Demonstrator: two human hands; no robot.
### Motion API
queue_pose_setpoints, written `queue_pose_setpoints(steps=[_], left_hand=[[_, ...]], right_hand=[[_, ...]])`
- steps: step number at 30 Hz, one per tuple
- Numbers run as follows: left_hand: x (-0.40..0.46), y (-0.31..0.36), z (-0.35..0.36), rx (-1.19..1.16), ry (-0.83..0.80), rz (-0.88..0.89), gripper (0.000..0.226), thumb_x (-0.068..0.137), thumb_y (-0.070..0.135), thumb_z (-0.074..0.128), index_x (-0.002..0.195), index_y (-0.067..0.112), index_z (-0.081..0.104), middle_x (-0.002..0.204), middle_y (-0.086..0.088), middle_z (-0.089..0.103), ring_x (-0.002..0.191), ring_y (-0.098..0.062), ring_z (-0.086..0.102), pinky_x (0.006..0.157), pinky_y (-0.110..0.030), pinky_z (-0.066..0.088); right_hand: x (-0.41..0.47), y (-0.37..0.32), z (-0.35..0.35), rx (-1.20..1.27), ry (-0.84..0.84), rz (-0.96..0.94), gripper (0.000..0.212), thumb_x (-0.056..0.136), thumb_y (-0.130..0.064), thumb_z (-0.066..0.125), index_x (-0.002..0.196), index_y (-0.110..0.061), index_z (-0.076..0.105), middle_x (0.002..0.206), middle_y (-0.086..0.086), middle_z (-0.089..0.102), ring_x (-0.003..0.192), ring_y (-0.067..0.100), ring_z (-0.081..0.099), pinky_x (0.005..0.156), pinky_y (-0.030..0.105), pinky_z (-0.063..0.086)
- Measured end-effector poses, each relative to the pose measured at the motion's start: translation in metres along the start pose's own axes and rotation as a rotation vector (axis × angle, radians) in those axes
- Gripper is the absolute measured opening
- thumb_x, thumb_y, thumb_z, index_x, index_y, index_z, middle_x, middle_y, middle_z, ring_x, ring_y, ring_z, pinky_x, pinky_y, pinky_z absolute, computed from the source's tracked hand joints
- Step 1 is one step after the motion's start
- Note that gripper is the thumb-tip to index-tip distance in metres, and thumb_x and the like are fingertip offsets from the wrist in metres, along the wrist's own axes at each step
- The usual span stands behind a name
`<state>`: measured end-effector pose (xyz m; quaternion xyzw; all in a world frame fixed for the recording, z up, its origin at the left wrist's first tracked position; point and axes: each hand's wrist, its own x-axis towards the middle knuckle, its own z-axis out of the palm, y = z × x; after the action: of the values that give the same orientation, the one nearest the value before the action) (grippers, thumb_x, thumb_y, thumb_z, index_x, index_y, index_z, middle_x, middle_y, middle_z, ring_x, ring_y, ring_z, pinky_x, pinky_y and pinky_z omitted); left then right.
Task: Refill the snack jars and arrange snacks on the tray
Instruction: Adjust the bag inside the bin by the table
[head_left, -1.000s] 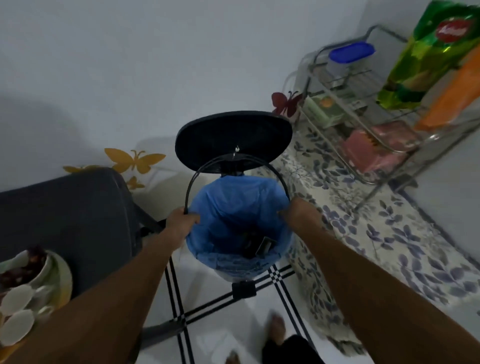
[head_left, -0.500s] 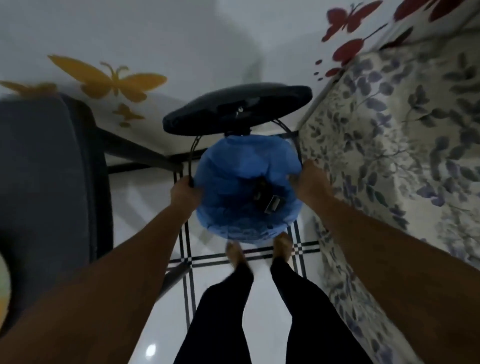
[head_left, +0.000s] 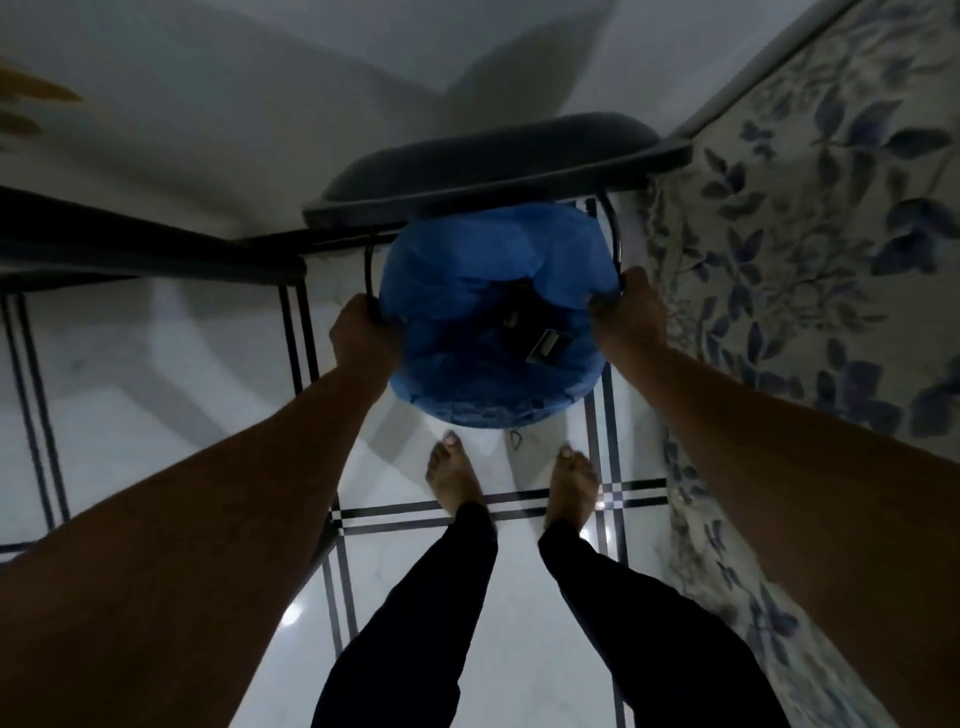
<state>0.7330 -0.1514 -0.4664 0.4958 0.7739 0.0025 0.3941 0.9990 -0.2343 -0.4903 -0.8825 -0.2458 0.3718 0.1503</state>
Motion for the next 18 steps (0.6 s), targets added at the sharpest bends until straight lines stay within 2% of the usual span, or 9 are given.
queue_pose_setpoints(steps=[3, 5, 8, 9, 11, 13, 15, 18], left_hand=[[0.02, -0.009, 0.016, -0.011, 0.006, 0.006, 0.017, 0.092, 0.014, 0.063, 0.108, 0.008, 0.06, 0.098, -0.006, 0.059, 0.092, -0.027, 0.059, 0.074, -0.037, 0.05], [0.028, -0.012, 0.023, -0.049, 0.011, -0.007, 0.021, 0.093, 0.013, 0.061, 0.113, 0.009, 0.059, 0.103, -0.006, 0.06, 0.095, -0.028, 0.058, 0.076, -0.036, 0.049], [0.031, -0.009, 0.026, -0.196, 0.002, -0.064, 0.033, 0.095, 0.019, 0.06, 0.127, 0.013, 0.057, 0.114, -0.007, 0.061, 0.095, -0.023, 0.059, 0.076, -0.034, 0.051], [0.03, -0.006, 0.025, -0.224, -0.005, -0.081, 0.036, 0.096, 0.022, 0.061, 0.13, 0.014, 0.055, 0.116, -0.007, 0.061, 0.091, -0.02, 0.06, 0.071, -0.031, 0.05], [0.023, 0.001, 0.026, -0.224, -0.026, -0.103, 0.044, 0.096, 0.028, 0.063, 0.135, 0.012, 0.05, 0.117, -0.009, 0.06, 0.093, -0.02, 0.061, 0.069, -0.03, 0.049], [0.011, 0.013, 0.022, -0.161, -0.024, -0.104, 0.06, 0.096, 0.035, 0.064, 0.146, 0.012, 0.041, 0.129, -0.012, 0.057, 0.115, -0.032, 0.059, 0.086, -0.041, 0.053], [-0.005, 0.026, 0.013, -0.039, 0.007, -0.076, 0.073, 0.096, 0.04, 0.064, 0.156, 0.016, 0.029, 0.148, -0.015, 0.046, 0.134, -0.037, 0.046, 0.107, -0.053, 0.044], [-0.033, 0.044, -0.01, 0.086, 0.04, 0.011, 0.079, 0.098, 0.041, 0.061, 0.161, 0.016, 0.021, 0.16, -0.014, 0.034, 0.144, -0.036, 0.034, 0.116, -0.051, 0.031]], right_hand=[[0.018, 0.006, 0.018, 0.007, -0.003, -0.004, 0.021, 0.099, -0.029, 0.057, 0.109, -0.015, 0.045, 0.097, 0.006, 0.058, 0.087, 0.031, 0.065, 0.075, 0.052, 0.059], [0.028, 0.009, 0.028, 0.024, 0.004, -0.02, 0.02, 0.099, -0.028, 0.056, 0.107, -0.015, 0.044, 0.092, 0.003, 0.057, 0.084, 0.029, 0.064, 0.069, 0.046, 0.057], [0.038, 0.009, 0.035, 0.065, 0.017, -0.02, 0.018, 0.098, -0.025, 0.055, 0.101, -0.016, 0.04, 0.078, -0.005, 0.049, 0.068, 0.017, 0.054, 0.054, 0.03, 0.04], [0.039, 0.007, 0.036, 0.061, 0.001, -0.011, 0.017, 0.098, -0.024, 0.054, 0.102, -0.016, 0.04, 0.08, -0.004, 0.051, 0.066, 0.014, 0.053, 0.053, 0.027, 0.038], [0.035, 0.004, 0.033, 0.046, -0.064, 0.008, 0.019, 0.098, -0.023, 0.053, 0.11, -0.014, 0.042, 0.092, 0.003, 0.055, 0.073, 0.018, 0.059, 0.055, 0.028, 0.042], [0.026, -0.003, 0.025, -0.004, -0.14, 0.005, 0.035, 0.096, -0.023, 0.056, 0.124, -0.008, 0.044, 0.109, 0.011, 0.057, 0.096, 0.029, 0.062, 0.071, 0.037, 0.053], [0.011, -0.014, 0.01, -0.079, -0.173, -0.047, 0.048, 0.093, -0.026, 0.061, 0.133, -0.006, 0.043, 0.123, 0.016, 0.058, 0.109, 0.034, 0.061, 0.086, 0.041, 0.054], [-0.016, -0.034, -0.022, -0.107, -0.188, -0.156, 0.053, 0.093, -0.028, 0.062, 0.138, -0.007, 0.044, 0.128, 0.017, 0.059, 0.112, 0.033, 0.06, 0.088, 0.039, 0.052]])
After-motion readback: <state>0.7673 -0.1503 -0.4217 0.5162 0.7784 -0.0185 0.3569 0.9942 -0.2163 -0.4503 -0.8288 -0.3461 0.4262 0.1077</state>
